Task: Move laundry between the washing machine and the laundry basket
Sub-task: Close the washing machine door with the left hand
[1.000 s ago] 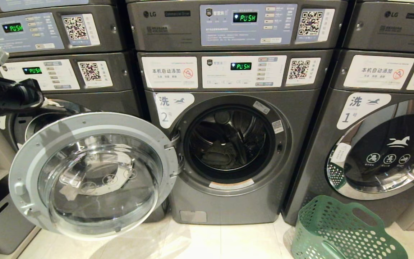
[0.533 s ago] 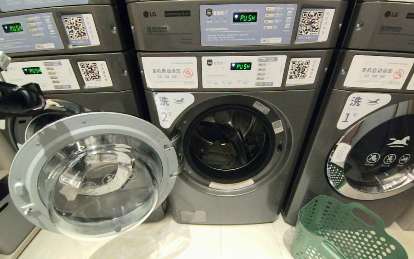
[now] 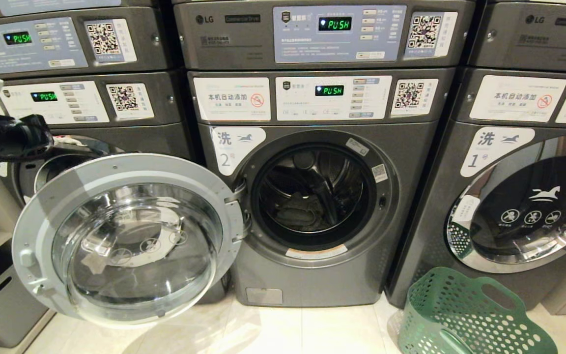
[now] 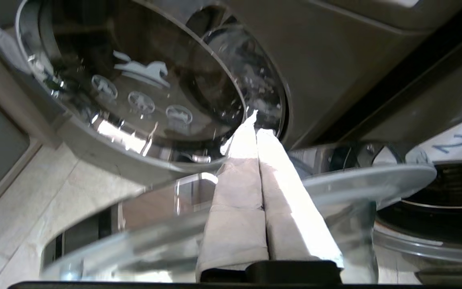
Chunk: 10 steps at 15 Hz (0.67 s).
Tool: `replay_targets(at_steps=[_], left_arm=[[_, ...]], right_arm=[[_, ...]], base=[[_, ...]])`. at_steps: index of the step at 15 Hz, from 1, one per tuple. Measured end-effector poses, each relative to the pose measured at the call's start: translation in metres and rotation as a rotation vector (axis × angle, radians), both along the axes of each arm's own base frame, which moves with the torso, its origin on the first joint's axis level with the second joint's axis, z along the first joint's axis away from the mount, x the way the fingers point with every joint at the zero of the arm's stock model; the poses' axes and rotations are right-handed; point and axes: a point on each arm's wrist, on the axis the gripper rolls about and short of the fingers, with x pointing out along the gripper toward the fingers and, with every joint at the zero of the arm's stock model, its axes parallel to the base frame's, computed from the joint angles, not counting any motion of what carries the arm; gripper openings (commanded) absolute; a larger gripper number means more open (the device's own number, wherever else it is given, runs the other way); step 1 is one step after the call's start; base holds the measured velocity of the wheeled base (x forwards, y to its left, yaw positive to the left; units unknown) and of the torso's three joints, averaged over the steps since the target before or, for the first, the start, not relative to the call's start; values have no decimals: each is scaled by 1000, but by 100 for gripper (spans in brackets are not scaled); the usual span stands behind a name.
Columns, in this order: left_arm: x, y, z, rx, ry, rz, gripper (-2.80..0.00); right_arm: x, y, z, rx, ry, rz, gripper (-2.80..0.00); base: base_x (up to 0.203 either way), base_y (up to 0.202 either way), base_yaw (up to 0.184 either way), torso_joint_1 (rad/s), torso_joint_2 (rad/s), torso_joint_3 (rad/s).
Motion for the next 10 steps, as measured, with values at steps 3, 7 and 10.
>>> replay_targets(at_steps=[3,7,10], left_arm=[[15,13,2,-11,-27,-50,-280],[13,15,-8,-115,137,-127,-280],[11,13,-21,-181,257,-143,-280]], right_arm=[[0,0,0,0,0,0,-280],[0,0,0,0,0,0,-280],[0,0,0,0,0,0,-280]], base=[[0,0,0,0,0,0],[0,0,0,0,0,0],[0,0,0,0,0,0]])
